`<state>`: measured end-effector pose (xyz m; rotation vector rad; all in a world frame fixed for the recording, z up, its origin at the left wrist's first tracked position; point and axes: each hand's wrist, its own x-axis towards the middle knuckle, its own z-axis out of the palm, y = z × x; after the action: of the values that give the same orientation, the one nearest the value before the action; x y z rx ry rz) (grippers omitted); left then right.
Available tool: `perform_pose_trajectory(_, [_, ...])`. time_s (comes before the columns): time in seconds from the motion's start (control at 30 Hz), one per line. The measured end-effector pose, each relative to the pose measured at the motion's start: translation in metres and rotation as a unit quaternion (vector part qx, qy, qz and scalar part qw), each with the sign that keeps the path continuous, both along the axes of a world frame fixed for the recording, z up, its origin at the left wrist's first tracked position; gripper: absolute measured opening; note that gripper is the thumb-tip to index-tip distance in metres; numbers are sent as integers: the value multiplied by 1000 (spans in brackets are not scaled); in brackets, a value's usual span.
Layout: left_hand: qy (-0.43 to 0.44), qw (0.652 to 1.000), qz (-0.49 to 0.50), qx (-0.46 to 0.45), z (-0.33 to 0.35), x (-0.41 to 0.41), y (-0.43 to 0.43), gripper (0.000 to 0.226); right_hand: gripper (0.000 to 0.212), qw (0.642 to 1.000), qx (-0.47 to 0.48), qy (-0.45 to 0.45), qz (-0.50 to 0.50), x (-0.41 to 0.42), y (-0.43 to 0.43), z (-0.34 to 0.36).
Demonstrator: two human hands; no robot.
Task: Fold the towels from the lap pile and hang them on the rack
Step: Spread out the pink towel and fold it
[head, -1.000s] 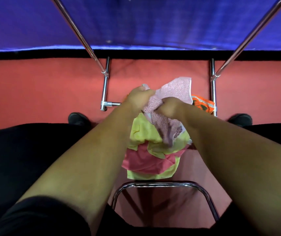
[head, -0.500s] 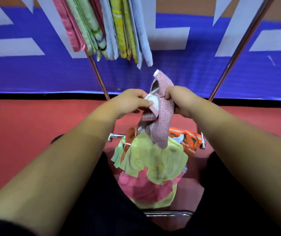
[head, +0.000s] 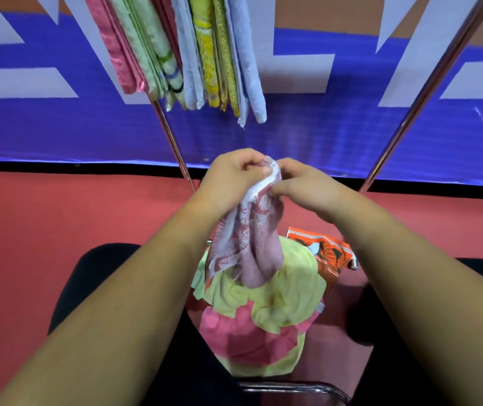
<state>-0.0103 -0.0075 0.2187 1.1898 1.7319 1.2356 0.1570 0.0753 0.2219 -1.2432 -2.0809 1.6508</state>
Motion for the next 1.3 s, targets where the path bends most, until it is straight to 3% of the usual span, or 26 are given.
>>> perform_pose_trajectory(0.1, [38,999,-7,0,-1,-6,13,7,18,999,10,-15,39,-5,12,-1])
perform_pose_trajectory(0.23, [84,996,4,-29,-1,-16,26,10,33,998,-7,2,56,-5,24,-3])
perform_pose_trajectory(0.47, [76,997,-2,-26,-2,-11,28,18,31,997,45,6,61,-7,18,1])
perform_pose_trajectory(0.63, [180,981,-10,-67,-3,-9,26,35,31,987,134,30,-81,-6,26,-3])
perform_pose_trajectory(0.8, [183,979,-18,-87,-1,-15,21,52,49,944,123,84,-293,4,49,-18])
perform_pose_trajectory(0.93, [257,958,23,-123,-3,-36,19,44,44,897,30,166,-407,18,68,-22])
perform_pose_trajectory(1.03, [256,954,44,-149,-2,-46,17,41,37,888,-14,158,-431,23,75,-19])
perform_pose_trajectory(1.1, [192,965,28,-177,0,-47,16,47,32,892,-9,143,-430,24,74,-18])
perform_pose_trajectory(1.2, [-47,976,23,-209,9,-46,19,70,37,895,-11,109,-431,26,77,-18])
perform_pose_trajectory(1.3, [-326,927,47,-179,13,-50,22,65,21,903,-49,94,-417,24,74,-14])
